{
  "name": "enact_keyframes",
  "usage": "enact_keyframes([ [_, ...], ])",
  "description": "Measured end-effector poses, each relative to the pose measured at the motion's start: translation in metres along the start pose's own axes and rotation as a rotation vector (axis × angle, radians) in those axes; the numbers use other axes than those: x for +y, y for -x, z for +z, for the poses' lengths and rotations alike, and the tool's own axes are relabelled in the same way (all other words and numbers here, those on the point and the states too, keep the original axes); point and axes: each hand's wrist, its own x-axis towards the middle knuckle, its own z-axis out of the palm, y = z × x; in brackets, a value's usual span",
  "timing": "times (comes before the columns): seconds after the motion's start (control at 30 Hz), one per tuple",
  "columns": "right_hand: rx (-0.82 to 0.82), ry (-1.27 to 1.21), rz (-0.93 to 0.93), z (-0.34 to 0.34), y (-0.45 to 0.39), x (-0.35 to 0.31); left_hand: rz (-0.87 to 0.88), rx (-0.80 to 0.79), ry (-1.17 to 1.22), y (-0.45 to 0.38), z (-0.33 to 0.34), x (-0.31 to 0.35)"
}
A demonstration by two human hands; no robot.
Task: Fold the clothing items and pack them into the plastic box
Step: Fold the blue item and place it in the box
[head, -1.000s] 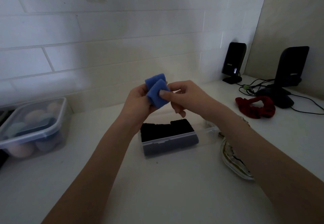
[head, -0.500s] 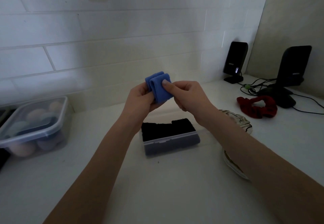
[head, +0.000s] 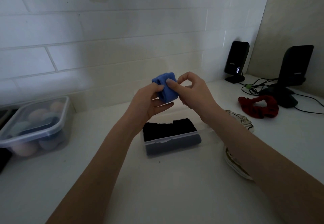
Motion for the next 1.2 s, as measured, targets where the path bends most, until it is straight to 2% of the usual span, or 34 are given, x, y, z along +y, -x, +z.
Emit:
enact_keyframes([
  [0.13, -0.081, 0.085, -0.019, -0.002, -0.001, 0.000, 0.092, -0.037, -0.284, 0.003, -0.001, -0.008],
  [0.33, -0.193, 0.119, -0.008, -0.005, -0.002, -0.009, 0.109, -0.113, -0.263, 0.007, 0.003, -0.007],
  [0.4, -0.183, 0.153, -0.057, 0.000, -0.001, -0.007, 0.100, -0.122, -0.261, 0.009, 0.006, -0.009],
  [0.47, -0.151, 0.241, -0.143, 0.003, 0.000, -0.005, 0.054, -0.091, -0.228, 0.009, 0.009, -0.007],
  [0.57, -0.195, 0.350, -0.242, 0.005, 0.004, -0.008, -0.010, 0.064, -0.216, 0.006, 0.009, -0.002],
  [0.63, -0.229, 0.412, -0.297, 0.008, 0.007, -0.009, 0.131, 0.202, -0.422, 0.003, 0.004, -0.004],
  [0.7, -0.237, 0.437, -0.319, 0.012, 0.008, -0.008, 0.348, 0.310, -0.645, 0.001, -0.003, -0.007],
  [0.77, -0.232, 0.410, -0.299, 0.013, 0.008, -0.005, 0.488, 0.317, -0.760, 0.000, -0.008, -0.009],
  [0.9, -0.206, 0.520, -0.259, 0.012, 0.009, 0.000, 0.515, 0.214, -0.939, -0.001, -0.012, -0.017],
  [0.97, -0.201, 0.498, -0.230, 0.014, 0.010, 0.001, 0.552, 0.212, -0.977, -0.001, -0.012, -0.019],
  [1.1, -0.165, 0.362, -0.107, 0.020, 0.011, -0.006, 0.672, 0.325, -1.015, -0.004, -0.010, -0.019],
  [1.2, -0.192, 0.281, 0.009, 0.025, 0.015, -0.009, 0.666, 0.406, -0.969, -0.004, -0.010, -0.020],
])
